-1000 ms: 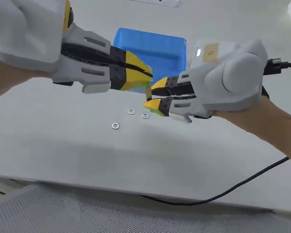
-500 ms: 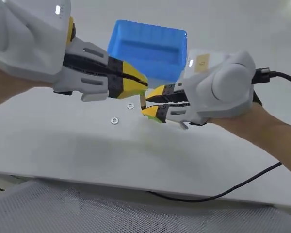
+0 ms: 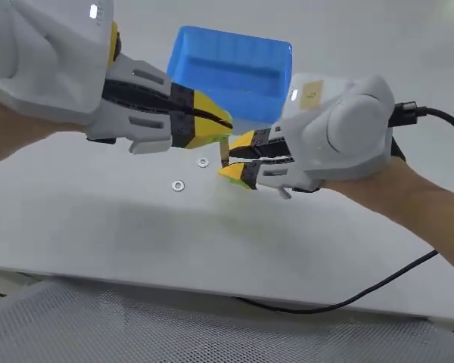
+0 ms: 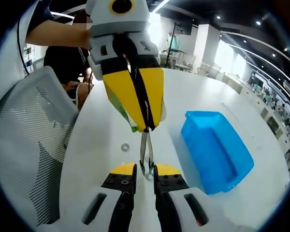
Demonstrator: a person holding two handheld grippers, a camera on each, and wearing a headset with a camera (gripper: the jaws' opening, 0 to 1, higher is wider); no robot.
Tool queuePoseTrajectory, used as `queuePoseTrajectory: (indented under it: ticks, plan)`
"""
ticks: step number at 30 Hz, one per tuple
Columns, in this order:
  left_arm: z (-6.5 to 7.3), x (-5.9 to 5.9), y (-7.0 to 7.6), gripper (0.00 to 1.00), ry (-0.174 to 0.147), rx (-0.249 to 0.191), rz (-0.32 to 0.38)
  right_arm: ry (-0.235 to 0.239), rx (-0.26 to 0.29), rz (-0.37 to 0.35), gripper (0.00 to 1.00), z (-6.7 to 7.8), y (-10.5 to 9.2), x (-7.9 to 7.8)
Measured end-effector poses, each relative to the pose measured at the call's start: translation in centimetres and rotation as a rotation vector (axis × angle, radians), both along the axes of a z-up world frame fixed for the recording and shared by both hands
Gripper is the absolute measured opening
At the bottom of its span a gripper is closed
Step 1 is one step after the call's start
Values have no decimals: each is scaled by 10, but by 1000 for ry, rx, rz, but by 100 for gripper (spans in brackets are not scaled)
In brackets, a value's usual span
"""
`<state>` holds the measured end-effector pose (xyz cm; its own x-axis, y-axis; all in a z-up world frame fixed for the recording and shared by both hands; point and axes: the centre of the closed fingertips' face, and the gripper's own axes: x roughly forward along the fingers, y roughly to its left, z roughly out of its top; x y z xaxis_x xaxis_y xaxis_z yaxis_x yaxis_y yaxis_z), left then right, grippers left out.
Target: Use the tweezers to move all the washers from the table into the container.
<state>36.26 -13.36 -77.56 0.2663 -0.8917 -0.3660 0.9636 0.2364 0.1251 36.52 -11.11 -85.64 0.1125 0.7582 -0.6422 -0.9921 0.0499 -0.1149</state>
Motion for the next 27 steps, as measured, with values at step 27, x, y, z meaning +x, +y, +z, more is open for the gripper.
queuePoseTrajectory:
  ticks: [27]
  plan:
    - [-4,1,-3,4,31,-11,-14,27,-18,13,11,-8,-3,1]
